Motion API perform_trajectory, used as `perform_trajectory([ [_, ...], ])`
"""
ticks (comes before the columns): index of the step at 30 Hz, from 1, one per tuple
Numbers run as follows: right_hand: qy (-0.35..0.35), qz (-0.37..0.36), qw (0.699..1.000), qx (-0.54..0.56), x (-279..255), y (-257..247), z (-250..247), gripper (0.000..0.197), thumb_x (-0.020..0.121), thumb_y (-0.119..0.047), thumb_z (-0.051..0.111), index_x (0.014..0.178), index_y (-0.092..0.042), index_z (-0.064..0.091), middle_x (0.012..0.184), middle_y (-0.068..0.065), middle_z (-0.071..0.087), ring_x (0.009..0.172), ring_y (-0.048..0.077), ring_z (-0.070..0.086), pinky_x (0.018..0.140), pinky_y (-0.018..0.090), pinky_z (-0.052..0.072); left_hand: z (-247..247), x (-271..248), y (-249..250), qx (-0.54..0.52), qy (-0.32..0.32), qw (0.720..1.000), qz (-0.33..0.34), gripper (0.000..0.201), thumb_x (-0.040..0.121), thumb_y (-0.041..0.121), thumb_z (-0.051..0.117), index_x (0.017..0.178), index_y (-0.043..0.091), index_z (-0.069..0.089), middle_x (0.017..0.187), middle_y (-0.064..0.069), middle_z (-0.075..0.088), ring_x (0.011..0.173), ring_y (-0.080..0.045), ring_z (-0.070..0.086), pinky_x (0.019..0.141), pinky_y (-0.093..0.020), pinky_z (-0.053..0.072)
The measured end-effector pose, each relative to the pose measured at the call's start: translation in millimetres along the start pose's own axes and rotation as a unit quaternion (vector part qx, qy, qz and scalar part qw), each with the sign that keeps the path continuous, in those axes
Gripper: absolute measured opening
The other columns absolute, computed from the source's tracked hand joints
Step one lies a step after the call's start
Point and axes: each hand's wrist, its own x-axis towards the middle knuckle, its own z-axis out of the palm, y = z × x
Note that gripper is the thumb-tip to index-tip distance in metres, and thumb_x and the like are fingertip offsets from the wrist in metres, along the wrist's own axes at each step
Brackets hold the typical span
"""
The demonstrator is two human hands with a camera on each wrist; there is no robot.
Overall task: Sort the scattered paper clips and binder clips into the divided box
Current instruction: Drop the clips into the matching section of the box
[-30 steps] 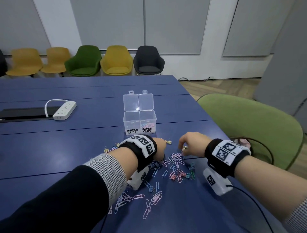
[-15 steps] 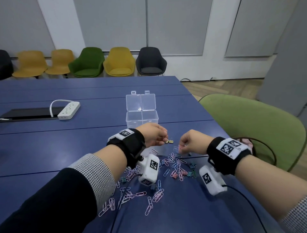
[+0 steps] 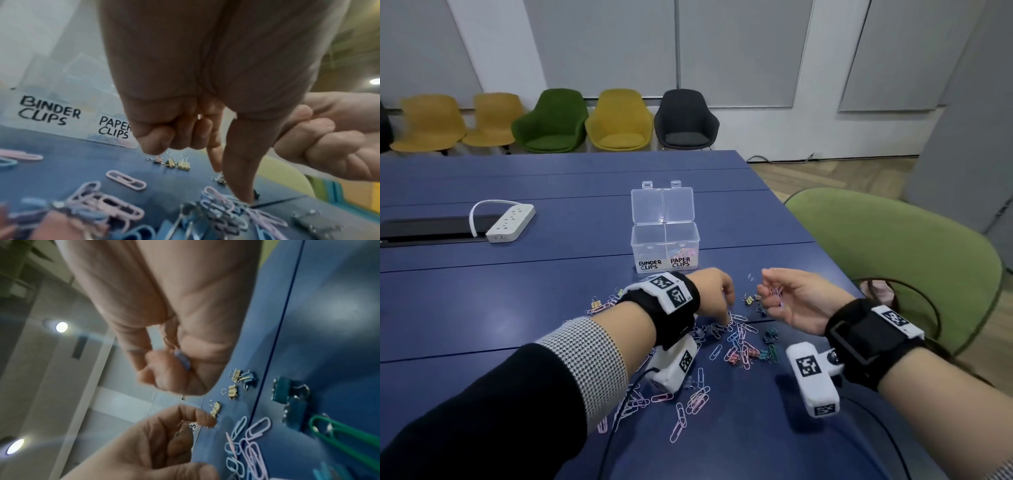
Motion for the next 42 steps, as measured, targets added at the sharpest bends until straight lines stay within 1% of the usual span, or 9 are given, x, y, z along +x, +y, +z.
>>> perform_trajectory([
  [6, 0.075, 0.053, 0.968, -0.234, 7, -3, -1, 0.039, 0.097, -0.03, 0.046, 0.06, -0.02, 0.038, 0.046, -0.007, 0.024, 0.034, 0.006, 0.016, 0.037, 0.011, 0.01, 10, 9, 7, 0.12, -0.04, 0.991, 0.037, 0.046, 0.075, 0.015, 0.076, 0.117, 0.021, 0.06, 0.118, -0.006, 0.056, 0.098, -0.025, 0.058, 0.077, -0.029, 0.047],
  [8, 0.094, 0.041, 0.911, -0.4, 7, -4, 2, 0.037, 0.095, -0.032, 0.05, 0.061, -0.018, 0.043, 0.048, -0.003, 0.028, 0.037, 0.011, 0.02, 0.038, 0.015, 0.016, 11, 11, 8, 0.123, -0.032, 0.991, 0.047, 0.036, 0.075, 0.014, 0.075, 0.108, 0.018, 0.063, 0.114, -0.005, 0.06, 0.091, -0.021, 0.056, 0.073, -0.028, 0.044],
  [13, 0.07, 0.036, 0.676, -0.732, 13, 1, 16, 0.043, 0.081, -0.037, 0.067, 0.053, -0.014, 0.043, 0.052, 0.001, 0.038, 0.05, 0.018, 0.036, 0.048, 0.026, 0.029, 12, 17, 3, 0.119, -0.031, 0.992, 0.041, 0.015, 0.075, 0.016, 0.075, 0.082, 0.02, 0.063, 0.085, 0.001, 0.062, 0.078, -0.017, 0.055, 0.067, -0.024, 0.04],
  [24, 0.032, 0.051, 0.568, -0.821, 30, 12, 50, 0.037, 0.083, -0.016, 0.064, 0.057, -0.015, 0.038, 0.058, 0.001, 0.04, 0.048, 0.012, 0.037, 0.044, 0.023, 0.03, 14, 26, -3, 0.116, -0.014, 0.993, 0.011, 0.034, 0.072, 0.02, 0.081, 0.056, 0.022, 0.051, 0.061, 0.004, 0.055, 0.072, -0.022, 0.056, 0.067, -0.026, 0.043],
  [30, 0.011, 0.038, 0.6, -0.799, 27, 10, 41, 0.027, 0.083, -0.017, 0.06, 0.063, -0.006, 0.047, 0.059, 0.007, 0.045, 0.061, 0.026, 0.044, 0.045, 0.022, 0.031, 7, 19, -19, -0.001, -0.011, 1.0, 0.008, 0.027, 0.075, 0.024, 0.079, 0.064, 0.02, 0.055, 0.06, 0.004, 0.055, 0.059, -0.014, 0.049, 0.053, -0.02, 0.04],
  [33, 0.009, 0.035, 0.657, -0.753, 27, 8, 24, 0.024, 0.079, -0.023, 0.064, 0.059, -0.012, 0.054, 0.053, 0.003, 0.048, 0.052, 0.021, 0.043, 0.048, 0.022, 0.036, -4, 12, -37, -0.112, -0.02, 0.993, -0.009, 0.017, 0.076, 0.034, 0.076, 0.073, 0.022, 0.065, 0.071, 0.001, 0.061, 0.063, -0.013, 0.051, 0.063, -0.023, 0.045],
  [35, 0.017, 0.034, 0.743, -0.668, 24, 3, 13, 0.019, 0.08, -0.024, 0.061, 0.063, -0.017, 0.056, 0.057, 0.003, 0.048, 0.045, 0.018, 0.039, 0.043, 0.02, 0.033, -8, 7, -47, -0.248, -0.029, 0.968, -0.019, 0.019, 0.081, 0.032, 0.072, 0.07, 0.021, 0.062, 0.07, -0.002, 0.054, 0.063, -0.015, 0.045, 0.062, -0.026, 0.042],
  [39, 0.019, 0.025, 0.981, -0.193, 13, -9, -6, 0.026, 0.085, -0.011, 0.046, 0.062, -0.02, 0.041, 0.057, -0.002, 0.033, 0.04, 0.008, 0.023, 0.042, 0.017, 0.013, -10, -2, -58, -0.594, -0.089, 0.799, -0.016, 0.015, 0.089, 0.015, 0.057, 0.075, 0.013, 0.051, 0.066, 0.0, 0.048, 0.053, -0.009, 0.036, 0.048, -0.018, 0.036],
  [42, -0.048, 0.001, 0.997, 0.066, 7, -16, -19, 0.015, 0.062, -0.013, 0.061, 0.062, -0.014, 0.047, 0.059, 0.002, 0.043, 0.041, 0.011, 0.033, 0.037, 0.016, 0.019, -13, -7, -62, -0.735, -0.129, 0.666, -0.011, 0.004, 0.08, 0.013, 0.046, 0.08, 0.009, 0.047, 0.07, -0.006, 0.05, 0.051, -0.013, 0.039, 0.045, -0.021, 0.038],
])
